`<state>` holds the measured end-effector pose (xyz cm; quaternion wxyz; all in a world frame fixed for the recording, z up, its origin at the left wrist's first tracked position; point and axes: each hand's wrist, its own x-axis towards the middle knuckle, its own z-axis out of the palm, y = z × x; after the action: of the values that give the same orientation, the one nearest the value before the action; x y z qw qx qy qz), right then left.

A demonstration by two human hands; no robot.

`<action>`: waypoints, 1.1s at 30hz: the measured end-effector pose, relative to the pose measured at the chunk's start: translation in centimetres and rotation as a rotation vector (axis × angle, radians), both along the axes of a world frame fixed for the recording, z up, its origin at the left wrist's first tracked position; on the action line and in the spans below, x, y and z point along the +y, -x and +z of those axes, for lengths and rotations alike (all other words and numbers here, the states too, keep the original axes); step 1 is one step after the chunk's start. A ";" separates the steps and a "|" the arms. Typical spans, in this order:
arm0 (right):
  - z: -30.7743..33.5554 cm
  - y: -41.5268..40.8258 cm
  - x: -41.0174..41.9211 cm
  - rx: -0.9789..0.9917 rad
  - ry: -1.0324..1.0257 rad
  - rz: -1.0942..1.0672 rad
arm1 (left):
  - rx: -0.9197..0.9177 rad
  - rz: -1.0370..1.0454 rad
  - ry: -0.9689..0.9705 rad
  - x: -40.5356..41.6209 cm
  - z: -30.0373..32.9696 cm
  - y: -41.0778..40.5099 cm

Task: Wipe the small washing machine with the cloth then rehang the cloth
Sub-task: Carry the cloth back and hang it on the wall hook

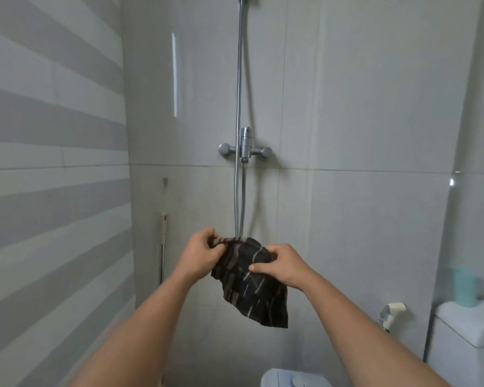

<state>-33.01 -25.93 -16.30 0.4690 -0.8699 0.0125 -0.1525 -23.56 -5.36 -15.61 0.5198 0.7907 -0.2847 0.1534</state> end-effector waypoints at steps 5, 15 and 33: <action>4.8 -4.9 3.7 0.021 -0.080 0.153 | -0.175 0.180 -0.079 4.2 6.2 -3.4; 11.9 -21.8 9.5 0.126 -0.196 0.341 | -0.321 0.189 -0.147 13.2 9.5 -17.8; 7.5 -47.9 14.2 -0.702 0.898 -0.199 | -0.669 0.623 -0.785 13.8 4.6 -41.3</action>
<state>14.90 -11.70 -8.76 0.0132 -0.8756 -0.1282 -0.4655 17.73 8.48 -11.00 0.0019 0.8786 -0.2233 0.4222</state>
